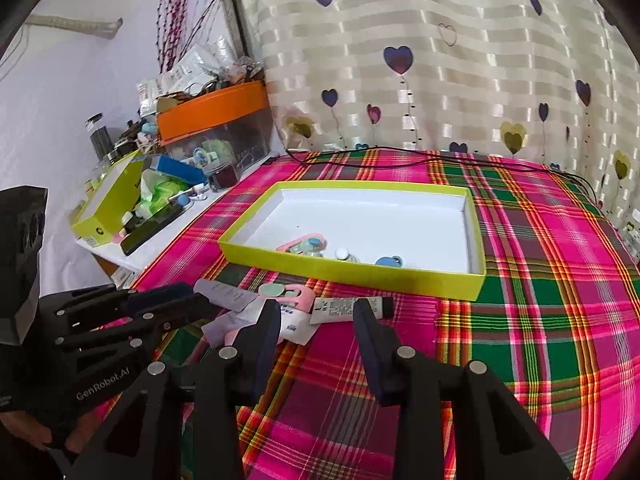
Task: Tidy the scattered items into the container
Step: 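Withdraw both tools from the tray toward the items on the cloth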
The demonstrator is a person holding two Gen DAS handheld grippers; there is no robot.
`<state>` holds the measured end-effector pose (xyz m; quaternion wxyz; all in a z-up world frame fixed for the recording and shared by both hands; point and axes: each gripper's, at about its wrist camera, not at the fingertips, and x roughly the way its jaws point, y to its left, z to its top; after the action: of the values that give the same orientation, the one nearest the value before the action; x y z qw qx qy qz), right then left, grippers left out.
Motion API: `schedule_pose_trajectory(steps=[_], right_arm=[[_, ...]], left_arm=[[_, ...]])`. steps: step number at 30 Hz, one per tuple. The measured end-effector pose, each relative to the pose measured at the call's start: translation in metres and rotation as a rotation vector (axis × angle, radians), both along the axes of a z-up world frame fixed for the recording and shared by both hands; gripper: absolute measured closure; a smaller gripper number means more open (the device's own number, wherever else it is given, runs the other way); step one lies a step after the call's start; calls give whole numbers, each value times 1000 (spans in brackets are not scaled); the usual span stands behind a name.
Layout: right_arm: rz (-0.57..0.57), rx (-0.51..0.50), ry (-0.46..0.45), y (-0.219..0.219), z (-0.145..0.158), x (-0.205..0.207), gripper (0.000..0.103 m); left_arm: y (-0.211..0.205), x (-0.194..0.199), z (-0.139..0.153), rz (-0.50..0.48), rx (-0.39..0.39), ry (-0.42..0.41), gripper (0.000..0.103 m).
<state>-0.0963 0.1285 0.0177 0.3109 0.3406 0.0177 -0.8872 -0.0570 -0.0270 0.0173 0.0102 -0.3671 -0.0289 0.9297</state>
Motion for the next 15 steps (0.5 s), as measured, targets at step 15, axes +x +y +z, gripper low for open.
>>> schedule_pose_trajectory(steps=[15], right_arm=[[83,7,-50,14,-21,-15,65]], left_arm=[[9,-1,-9,-15,13,-4,82]])
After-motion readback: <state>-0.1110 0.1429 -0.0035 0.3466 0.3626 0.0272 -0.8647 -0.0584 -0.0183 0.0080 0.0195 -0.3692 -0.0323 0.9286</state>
